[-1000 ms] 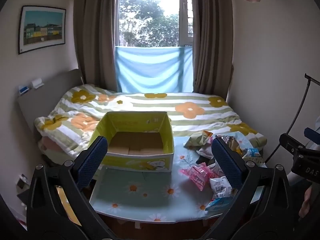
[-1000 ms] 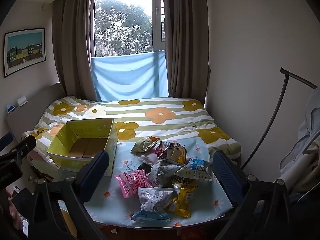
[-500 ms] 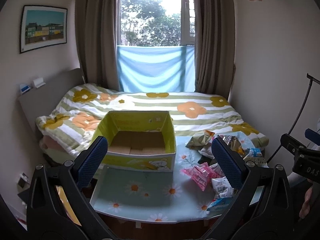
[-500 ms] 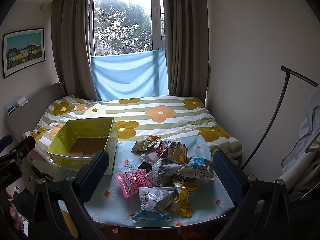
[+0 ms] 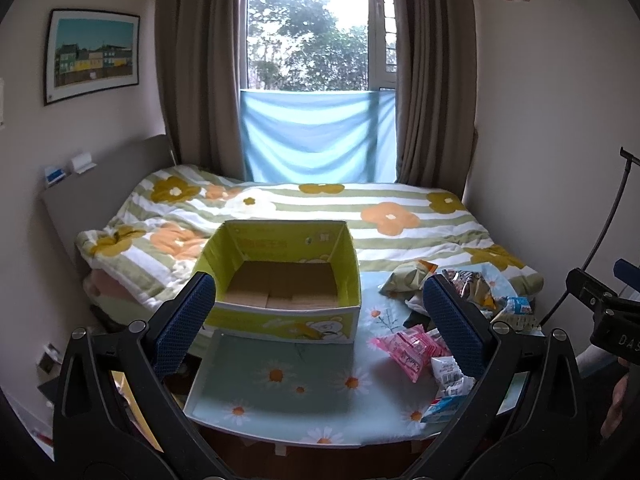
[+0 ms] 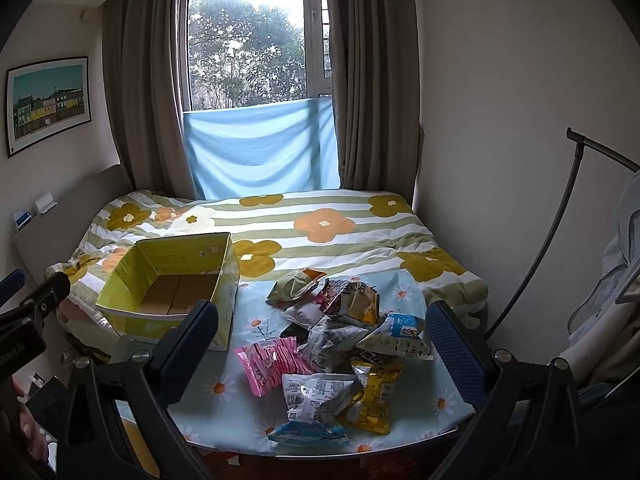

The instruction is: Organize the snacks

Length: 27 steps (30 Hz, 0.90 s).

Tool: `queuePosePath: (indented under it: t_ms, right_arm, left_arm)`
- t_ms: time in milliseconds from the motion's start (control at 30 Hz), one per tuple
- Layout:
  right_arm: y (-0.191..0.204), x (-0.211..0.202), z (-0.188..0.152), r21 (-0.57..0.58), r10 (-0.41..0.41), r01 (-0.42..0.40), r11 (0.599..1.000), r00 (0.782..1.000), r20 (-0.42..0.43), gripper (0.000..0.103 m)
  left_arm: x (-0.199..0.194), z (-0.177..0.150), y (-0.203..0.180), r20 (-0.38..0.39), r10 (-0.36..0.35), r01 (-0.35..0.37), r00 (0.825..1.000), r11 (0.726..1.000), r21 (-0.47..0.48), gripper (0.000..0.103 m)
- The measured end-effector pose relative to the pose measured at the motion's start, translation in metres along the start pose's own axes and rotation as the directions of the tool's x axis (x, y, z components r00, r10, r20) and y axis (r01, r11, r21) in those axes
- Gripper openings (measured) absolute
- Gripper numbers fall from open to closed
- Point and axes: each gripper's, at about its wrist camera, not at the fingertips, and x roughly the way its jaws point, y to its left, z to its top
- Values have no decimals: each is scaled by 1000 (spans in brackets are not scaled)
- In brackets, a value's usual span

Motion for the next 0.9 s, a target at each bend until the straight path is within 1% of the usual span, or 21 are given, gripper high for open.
queuePosePath:
  t_ms: [133, 267, 900]
  right_arm:
    - [2, 2, 0, 1, 3, -3, 1000, 1000, -2, 103]
    - [3, 6, -2, 10, 11, -11, 1000, 1000, -5, 103]
    - [-4, 7, 3, 4, 13, -13, 1000, 1000, 1, 103]
  left_arm:
    - [1, 0, 2, -6, 4, -4, 1000, 1000, 2, 103]
    - [4, 0, 4, -15, -7, 7, 1000, 1000, -3, 103]
    - [4, 0, 3, -7, -22, 22, 1000, 1000, 15, 103]
